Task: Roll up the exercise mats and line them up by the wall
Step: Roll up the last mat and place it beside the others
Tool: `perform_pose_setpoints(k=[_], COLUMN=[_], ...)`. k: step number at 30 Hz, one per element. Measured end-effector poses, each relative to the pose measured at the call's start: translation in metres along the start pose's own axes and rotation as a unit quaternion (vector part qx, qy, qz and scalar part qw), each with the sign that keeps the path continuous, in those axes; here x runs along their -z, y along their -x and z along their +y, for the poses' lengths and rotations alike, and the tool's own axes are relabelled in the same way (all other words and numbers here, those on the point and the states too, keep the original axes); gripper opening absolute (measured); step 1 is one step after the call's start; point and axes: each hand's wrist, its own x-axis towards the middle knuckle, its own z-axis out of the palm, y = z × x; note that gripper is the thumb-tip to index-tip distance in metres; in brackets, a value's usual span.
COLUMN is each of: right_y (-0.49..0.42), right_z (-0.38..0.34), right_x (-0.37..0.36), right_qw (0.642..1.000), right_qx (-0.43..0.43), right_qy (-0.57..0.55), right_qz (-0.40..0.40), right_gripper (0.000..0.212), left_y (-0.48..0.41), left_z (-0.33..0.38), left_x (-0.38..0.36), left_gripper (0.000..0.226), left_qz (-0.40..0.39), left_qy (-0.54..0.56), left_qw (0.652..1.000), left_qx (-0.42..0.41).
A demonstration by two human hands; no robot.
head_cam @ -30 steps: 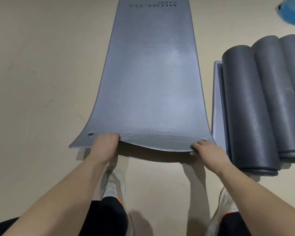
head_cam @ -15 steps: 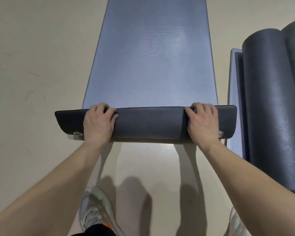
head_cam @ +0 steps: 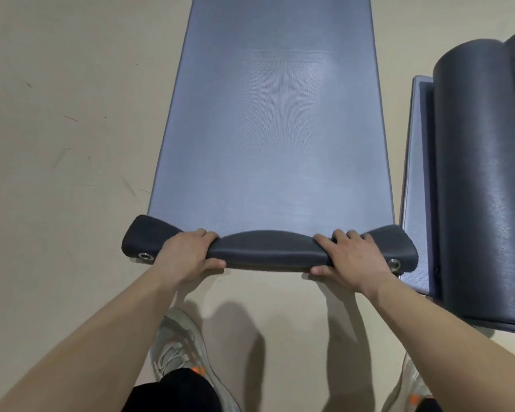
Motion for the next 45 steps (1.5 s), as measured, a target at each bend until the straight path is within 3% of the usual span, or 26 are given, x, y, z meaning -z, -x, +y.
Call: perform_pose_setpoints(k=[4,10,14,16,18,20,21,24,26,28,30,31,33,37,41,43,45], right_y=[0.009,-0.013,-0.021,-0.022,-0.029,-0.048,-0.058,-0.073,-0.064,-0.049,-0.042,-0.045,-0.058,-0.077,-0.085,-0.072,-0.046], right_z=[0.013,0.019,-0.003,-0.013,-0.008,0.004,0.008,0.002,-0.013,-0.026,-0.03,-0.028,-0.023,-0.012,-0.002,-0.002,-0.01], right_x=[0.009,0.028,0.032,0.026,0.024,0.026,0.029,0.028,0.021,0.006,-0.003,-0.003,0.006,0.028,0.051,0.056,0.044], right_qw=[0.995,0.984,0.988,0.991,0.992,0.993,0.993,0.986,0.974,0.973,0.986,0.989,0.992,0.997,0.997,0.995,0.996], right_qx=[0.019,-0.028,-0.066,-0.054,-0.042,-0.035,-0.031,-0.029,-0.041,-0.04,-0.035,-0.035,-0.039,-0.033,-0.025,-0.021,-0.021], right_qy=[-0.09,-0.154,-0.133,-0.093,-0.091,-0.099,-0.1,-0.118,-0.125,-0.074,-0.017,-0.006,-0.01,-0.029,-0.078,-0.091,-0.082], right_qz=[-0.039,-0.085,0.041,0.082,0.08,0.063,0.056,0.114,0.185,0.215,0.163,0.14,0.119,0.069,0.001,-0.037,-0.025], right_gripper=[0.068,0.059,0.05,0.046,0.046,0.047,0.046,0.038,0.038,0.063,0.099,0.104,0.096,0.091,0.091,0.093,0.095], left_y=[0.019,-0.012,-0.046,-0.057,-0.055,-0.04,-0.032,-0.027,-0.04,-0.053,-0.065,-0.068,-0.067,-0.048,-0.064,-0.058,-0.044], left_z=[-0.002,-0.016,-0.017,-0.006,0.013,0.036,0.043,0.04,0.023,0.013,0.01,0.012,0.017,0.024,0.031,0.038,0.046], left_x=[0.013,0.022,0.037,0.038,0.027,0.005,-0.006,-0.018,-0.011,0.003,0.017,0.021,0.027,0.011,0.028,0.039,0.04], left_gripper=[0.051,0.048,0.06,0.065,0.053,0.044,0.055,0.11,0.114,0.111,0.107,0.105,0.105,0.127,0.082,0.073,0.073], left_qz=[-0.046,-0.098,-0.096,-0.051,0.099,0.248,0.252,0.08,0.059,0.048,0.016,0.001,-0.001,0.082,0.094,0.051,-0.012], left_qy=[0.033,0.103,0.027,-0.033,-0.036,0.01,0.029,-0.003,0.012,0.051,0.084,0.075,0.014,-0.108,-0.09,-0.078,-0.057], left_qw=[0.998,0.988,0.99,0.99,0.984,0.965,0.966,0.997,0.996,0.994,0.992,0.993,0.997,0.989,0.991,0.995,0.997], left_qx=[0.021,0.054,0.1,0.129,0.143,0.087,0.048,-0.023,-0.058,-0.088,-0.095,-0.089,-0.075,-0.058,-0.04,-0.039,-0.042])
